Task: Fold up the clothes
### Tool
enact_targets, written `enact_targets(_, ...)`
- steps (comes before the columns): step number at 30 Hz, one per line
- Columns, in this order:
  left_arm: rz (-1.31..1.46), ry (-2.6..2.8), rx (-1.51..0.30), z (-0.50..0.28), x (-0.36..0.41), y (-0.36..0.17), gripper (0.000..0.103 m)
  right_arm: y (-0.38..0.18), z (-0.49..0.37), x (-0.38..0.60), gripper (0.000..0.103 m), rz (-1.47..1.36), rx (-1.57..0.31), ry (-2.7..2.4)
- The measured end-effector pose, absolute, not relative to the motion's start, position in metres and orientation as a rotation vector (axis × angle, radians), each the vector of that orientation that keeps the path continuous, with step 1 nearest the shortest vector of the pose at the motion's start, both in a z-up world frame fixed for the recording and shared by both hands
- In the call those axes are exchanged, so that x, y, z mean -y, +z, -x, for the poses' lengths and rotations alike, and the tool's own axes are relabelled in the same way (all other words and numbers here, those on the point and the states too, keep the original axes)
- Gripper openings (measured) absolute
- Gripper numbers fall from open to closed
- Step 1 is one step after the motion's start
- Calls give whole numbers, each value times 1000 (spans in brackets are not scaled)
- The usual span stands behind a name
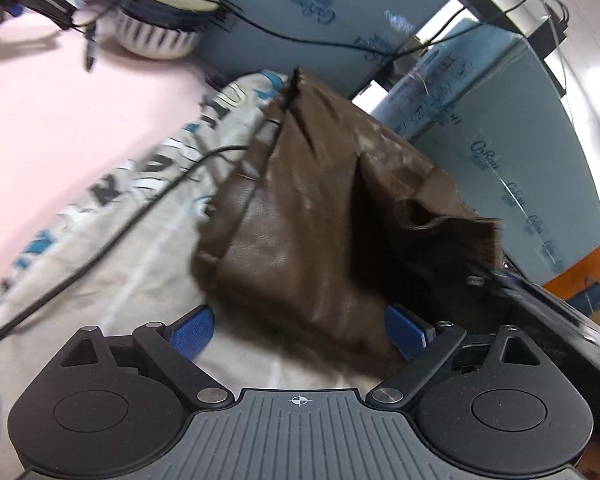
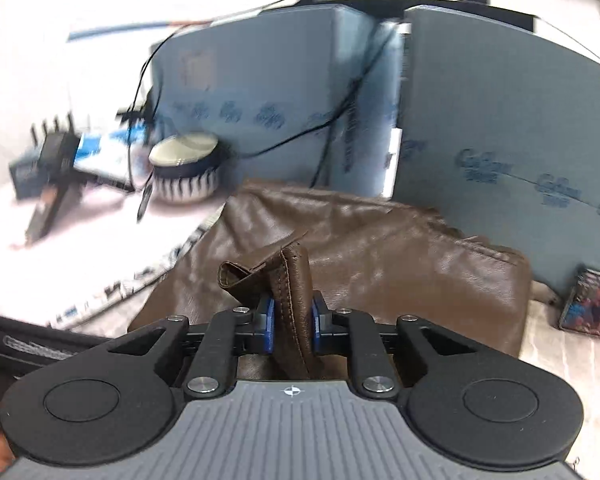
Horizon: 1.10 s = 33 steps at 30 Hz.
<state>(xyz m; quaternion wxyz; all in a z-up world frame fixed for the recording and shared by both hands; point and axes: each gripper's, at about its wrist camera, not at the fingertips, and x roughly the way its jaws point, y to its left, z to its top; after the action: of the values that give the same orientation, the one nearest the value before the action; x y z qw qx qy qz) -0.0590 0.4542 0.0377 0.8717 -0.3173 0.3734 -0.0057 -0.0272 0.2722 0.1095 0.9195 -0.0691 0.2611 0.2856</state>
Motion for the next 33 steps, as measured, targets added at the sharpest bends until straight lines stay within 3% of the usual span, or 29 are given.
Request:
enact_targets(2,627,16,-774,51,-450,44,84,117,28,-262,14,107,-521,563)
enact_targets(9,543,-74,-623,53,-435,80,83,141,32,-217,14,-3,-479,444)
enact_targets(13,568,-34,-643,39,-443,72,79,140,28,-211,18,-22,-516,471)
enact_targets(16,547,-9,-628,32,-452,75,52,134,27,-224,41,34,-543,533)
enact_targets(17,538,-2,-625,30,-455,76,40,130,26,-231,42,59,-550,544)
enact_targets(18,529,6,-622,27,-458,77,34,125,25,-239,42,86,-560,552)
enact_targets(25,514,20,-605,19,-467,80,38,100,22,-281,51,263,-582,550)
enact_targets(27,530,0,-604,17,-468,79,50,94,20,-288,55,310,-587,544)
enact_targets(30,511,-21,-609,13,-465,74,51,90,19,-291,55,332,-576,532)
enact_targets(31,523,-18,-616,10,-468,70,51,89,19,-292,54,333,-571,525)
enact_targets(33,550,-20,-650,0,-473,64,47,88,17,-292,36,333,-563,513)
